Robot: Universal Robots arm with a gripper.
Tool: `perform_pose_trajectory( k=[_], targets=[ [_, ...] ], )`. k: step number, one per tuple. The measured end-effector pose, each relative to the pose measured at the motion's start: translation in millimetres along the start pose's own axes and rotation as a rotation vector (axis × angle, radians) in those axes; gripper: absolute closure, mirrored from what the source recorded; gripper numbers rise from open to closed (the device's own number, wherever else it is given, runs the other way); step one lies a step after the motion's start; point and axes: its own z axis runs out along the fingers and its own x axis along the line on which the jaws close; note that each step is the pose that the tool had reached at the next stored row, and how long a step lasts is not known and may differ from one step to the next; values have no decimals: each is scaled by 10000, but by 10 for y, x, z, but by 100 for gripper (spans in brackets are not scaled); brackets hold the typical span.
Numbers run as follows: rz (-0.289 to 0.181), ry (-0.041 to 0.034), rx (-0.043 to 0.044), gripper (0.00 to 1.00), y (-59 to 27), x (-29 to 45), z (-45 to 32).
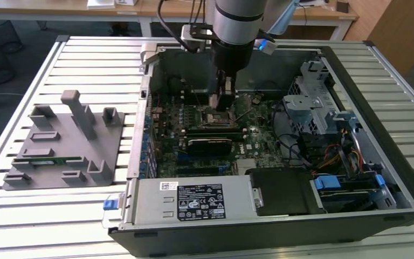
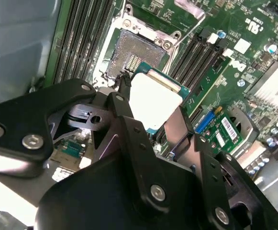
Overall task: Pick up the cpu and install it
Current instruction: 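Place the cpu into insertion slot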
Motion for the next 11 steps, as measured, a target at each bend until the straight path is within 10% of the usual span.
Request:
perform_pose_trajectory(
  k=[11],
  targets=[
    [1594, -70, 112, 47, 4, -5, -71]
  ],
)
